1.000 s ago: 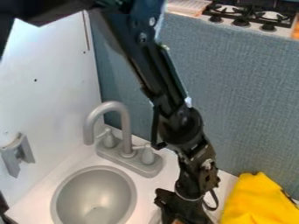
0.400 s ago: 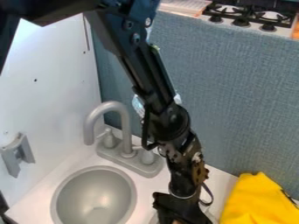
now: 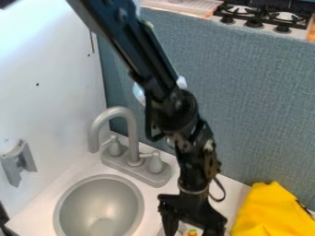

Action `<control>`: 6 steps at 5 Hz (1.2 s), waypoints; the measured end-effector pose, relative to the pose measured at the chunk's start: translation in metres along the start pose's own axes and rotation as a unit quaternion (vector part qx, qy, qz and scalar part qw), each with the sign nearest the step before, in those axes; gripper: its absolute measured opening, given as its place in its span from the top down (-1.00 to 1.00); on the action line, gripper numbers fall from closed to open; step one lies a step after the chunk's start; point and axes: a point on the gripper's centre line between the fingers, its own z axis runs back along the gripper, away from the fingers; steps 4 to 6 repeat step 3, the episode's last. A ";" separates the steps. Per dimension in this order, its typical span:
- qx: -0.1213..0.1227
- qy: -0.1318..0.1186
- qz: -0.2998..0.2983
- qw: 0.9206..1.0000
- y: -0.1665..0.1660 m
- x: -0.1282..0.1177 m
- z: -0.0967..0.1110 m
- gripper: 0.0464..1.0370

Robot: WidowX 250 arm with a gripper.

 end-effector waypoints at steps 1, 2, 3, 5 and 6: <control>0.008 -0.035 -0.033 0.999 -0.015 -0.022 0.045 -0.93; 0.029 -0.074 -0.051 0.996 -0.016 -0.059 0.086 -0.93; 0.058 -0.083 -0.082 0.992 -0.012 -0.092 0.102 -0.93; 0.058 -0.083 -0.082 0.992 -0.012 -0.092 0.102 -0.93; 0.058 -0.083 -0.082 0.992 -0.012 -0.092 0.102 -0.93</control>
